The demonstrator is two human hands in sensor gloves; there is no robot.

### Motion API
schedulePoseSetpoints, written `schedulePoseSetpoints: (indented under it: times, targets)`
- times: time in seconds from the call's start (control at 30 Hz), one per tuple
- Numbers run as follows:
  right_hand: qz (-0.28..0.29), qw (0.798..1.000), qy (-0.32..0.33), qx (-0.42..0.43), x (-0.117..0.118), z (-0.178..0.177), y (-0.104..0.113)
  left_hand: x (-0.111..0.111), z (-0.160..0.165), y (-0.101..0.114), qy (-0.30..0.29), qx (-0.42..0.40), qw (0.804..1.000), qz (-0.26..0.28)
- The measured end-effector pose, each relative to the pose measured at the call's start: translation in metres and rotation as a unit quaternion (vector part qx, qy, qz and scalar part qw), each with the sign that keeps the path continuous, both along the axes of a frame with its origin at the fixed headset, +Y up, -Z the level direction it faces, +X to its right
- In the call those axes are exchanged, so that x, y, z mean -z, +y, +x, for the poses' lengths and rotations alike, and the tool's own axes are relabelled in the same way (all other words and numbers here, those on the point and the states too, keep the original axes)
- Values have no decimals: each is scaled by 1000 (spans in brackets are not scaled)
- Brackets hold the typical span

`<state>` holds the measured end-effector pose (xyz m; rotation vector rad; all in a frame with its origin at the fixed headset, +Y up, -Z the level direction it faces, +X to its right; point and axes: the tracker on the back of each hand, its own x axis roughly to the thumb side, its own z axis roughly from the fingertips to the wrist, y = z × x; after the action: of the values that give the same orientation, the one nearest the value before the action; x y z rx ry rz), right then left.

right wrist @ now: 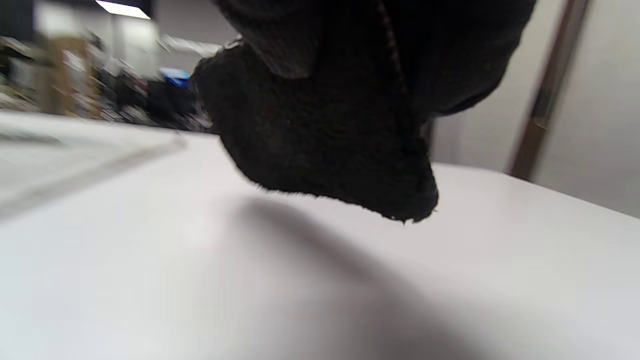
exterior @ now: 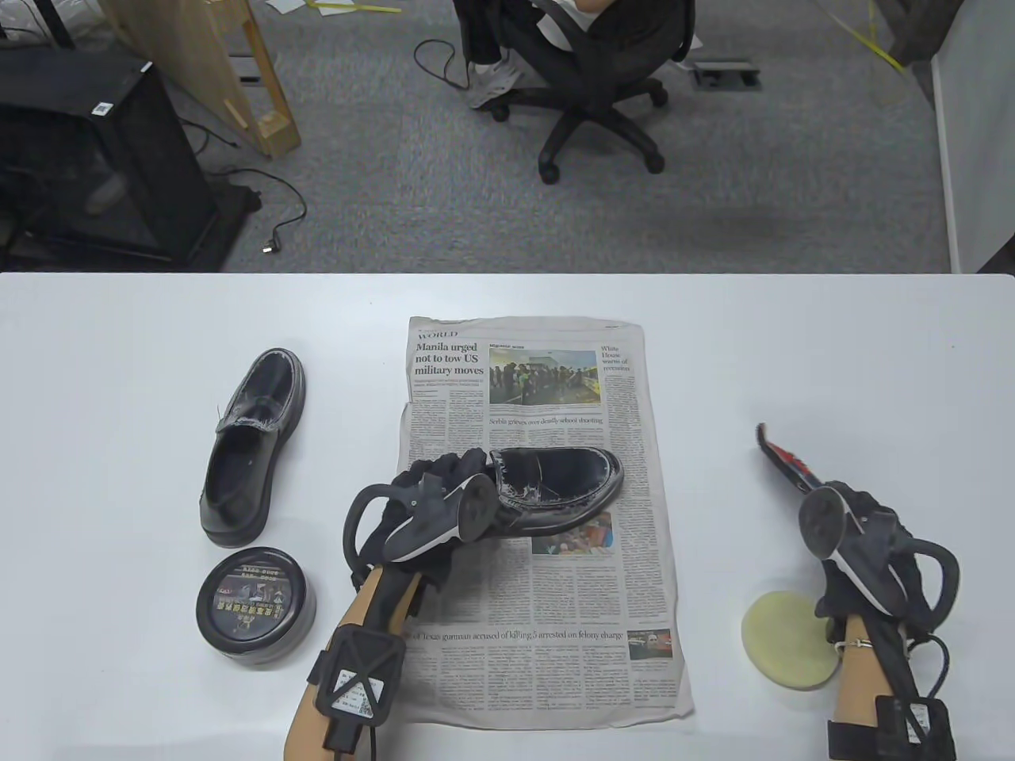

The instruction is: Dip and apply leather care cream with polishing sponge on shoes

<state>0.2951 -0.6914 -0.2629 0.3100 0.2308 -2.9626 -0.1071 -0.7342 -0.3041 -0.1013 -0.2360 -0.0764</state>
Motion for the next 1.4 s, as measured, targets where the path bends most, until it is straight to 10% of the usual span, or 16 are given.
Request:
schedulePoseSetpoints:
  times: [0.27,0.5,0.77,0.97,1.23,1.4]
  targets:
    - [1,978,208,-36,23,-164,1,-1,-6,-3,-4,-25,1000,15]
    - [-82,915,341,198,31,-241,-24,0,-8,-5,-16,-43,999,9]
    - [-169,942,240,161,66,-220,-46,2,-7,-5,5,-20,1000,11]
    - [-155,963,219,36,44,-186,-57,3,-2,-6,20,10,1000,18]
    - [-139,924,343,95,-5,-214,-53,7,-3,-8,9,-14,1000,-4]
    - [-136,899,368,196,7,-240,-46,6,-2,-8,-3,9,1000,-3]
